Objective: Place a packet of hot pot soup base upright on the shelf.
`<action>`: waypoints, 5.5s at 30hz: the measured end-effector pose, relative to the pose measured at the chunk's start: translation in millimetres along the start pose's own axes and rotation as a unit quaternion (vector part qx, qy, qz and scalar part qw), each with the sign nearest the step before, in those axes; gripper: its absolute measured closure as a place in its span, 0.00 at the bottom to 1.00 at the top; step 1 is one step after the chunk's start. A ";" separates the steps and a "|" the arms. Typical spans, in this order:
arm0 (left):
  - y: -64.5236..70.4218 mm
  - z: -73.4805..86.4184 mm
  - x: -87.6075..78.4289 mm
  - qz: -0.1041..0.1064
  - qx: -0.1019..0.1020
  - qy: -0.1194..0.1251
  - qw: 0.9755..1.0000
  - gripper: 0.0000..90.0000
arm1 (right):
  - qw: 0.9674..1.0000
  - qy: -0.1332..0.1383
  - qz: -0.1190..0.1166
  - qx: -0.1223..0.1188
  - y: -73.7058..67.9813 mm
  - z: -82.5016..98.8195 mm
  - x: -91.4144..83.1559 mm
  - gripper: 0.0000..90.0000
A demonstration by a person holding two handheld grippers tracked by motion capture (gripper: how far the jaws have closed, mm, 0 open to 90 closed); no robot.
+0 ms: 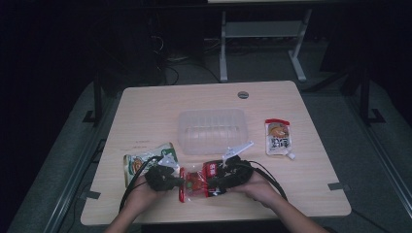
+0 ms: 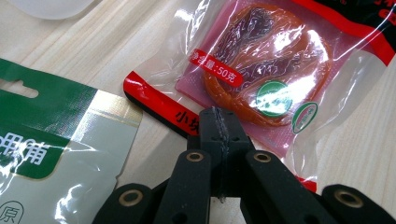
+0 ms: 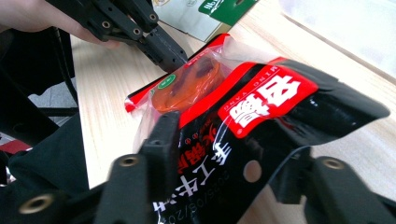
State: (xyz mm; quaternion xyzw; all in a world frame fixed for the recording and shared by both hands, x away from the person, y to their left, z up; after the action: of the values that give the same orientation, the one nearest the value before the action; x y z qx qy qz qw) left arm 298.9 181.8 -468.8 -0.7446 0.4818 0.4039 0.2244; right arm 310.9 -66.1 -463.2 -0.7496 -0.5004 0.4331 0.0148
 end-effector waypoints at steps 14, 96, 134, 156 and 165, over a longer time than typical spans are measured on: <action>-0.6 0.5 0.2 0.004 -0.005 0.004 1.000 1.00 | 0.998 -0.017 -0.003 -0.068 0.0 -10.5 6.2 0.99; 7.5 -1.2 -15.9 0.013 0.025 0.047 0.998 0.39 | 0.985 0.157 0.034 -0.066 46.7 -93.1 -135.7 1.00; 8.1 -2.2 -13.5 0.012 0.033 0.051 0.998 0.36 | 0.987 0.142 0.063 -0.028 76.3 -71.4 -137.6 1.00; 9.8 -2.6 -9.5 0.017 0.030 0.046 0.998 0.36 | 0.990 0.112 0.080 -0.029 76.1 -74.3 -104.9 1.00; 10.1 -2.3 -9.0 0.019 0.030 0.044 0.998 0.36 | 0.991 0.101 0.082 -0.019 83.3 -74.8 -90.6 1.00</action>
State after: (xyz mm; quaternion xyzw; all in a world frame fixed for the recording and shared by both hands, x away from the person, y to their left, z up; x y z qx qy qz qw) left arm 288.8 180.6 -459.7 -0.7455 0.5169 0.3602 0.2174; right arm 410.7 -146.0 -397.0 -0.8280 -0.4415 0.3453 0.0158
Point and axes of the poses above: each handheld gripper's, and its own axes: x roughly forward along the jaws, z roughly out of its underside, y roughly to its right, the point moved 2 cm from there along x, roughly forward along the jaws, and after that the axes turned 9 degrees about x, right-handed, at the moved point
